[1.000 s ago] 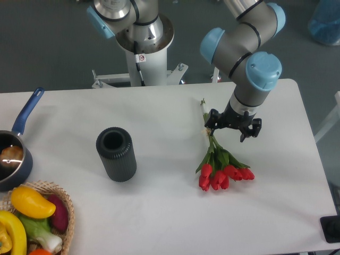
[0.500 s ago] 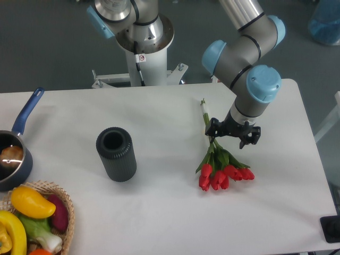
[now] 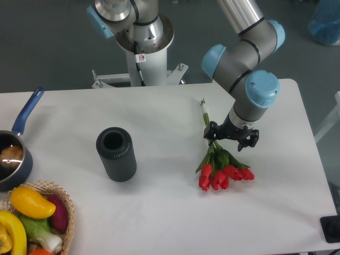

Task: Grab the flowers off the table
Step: 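Lower the gripper onto the tulip stems and close it, then lift the gripped tulip bouquet up off the table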

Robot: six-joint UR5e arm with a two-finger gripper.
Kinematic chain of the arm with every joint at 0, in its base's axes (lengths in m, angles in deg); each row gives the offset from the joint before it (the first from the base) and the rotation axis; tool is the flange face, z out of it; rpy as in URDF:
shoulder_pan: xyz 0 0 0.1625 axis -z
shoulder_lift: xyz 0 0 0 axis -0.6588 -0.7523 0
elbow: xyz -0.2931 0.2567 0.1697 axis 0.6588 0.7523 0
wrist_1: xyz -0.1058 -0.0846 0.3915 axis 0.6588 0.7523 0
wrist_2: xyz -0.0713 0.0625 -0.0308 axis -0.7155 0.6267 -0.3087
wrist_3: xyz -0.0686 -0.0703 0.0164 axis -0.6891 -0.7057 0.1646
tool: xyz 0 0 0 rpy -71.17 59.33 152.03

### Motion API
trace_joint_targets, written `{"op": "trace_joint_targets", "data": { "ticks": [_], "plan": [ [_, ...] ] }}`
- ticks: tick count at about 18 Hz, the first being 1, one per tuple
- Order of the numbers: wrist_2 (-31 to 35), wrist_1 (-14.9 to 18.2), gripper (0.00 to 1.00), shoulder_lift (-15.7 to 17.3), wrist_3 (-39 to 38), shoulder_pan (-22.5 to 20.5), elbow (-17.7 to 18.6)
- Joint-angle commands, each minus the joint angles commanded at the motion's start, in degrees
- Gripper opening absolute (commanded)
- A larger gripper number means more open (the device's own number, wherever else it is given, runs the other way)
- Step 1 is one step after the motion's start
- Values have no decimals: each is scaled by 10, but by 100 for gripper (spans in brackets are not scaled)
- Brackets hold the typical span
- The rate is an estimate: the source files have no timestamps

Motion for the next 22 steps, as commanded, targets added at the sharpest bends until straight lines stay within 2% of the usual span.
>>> {"op": "trace_joint_targets", "data": {
  "ticks": [10, 17, 22],
  "plan": [
    [4, 0, 100, -15, -13, 8, 0],
    [4, -3, 73, -20, -37, 11, -1],
    [4, -3, 60, -24, -40, 11, -2]
  ]
}}
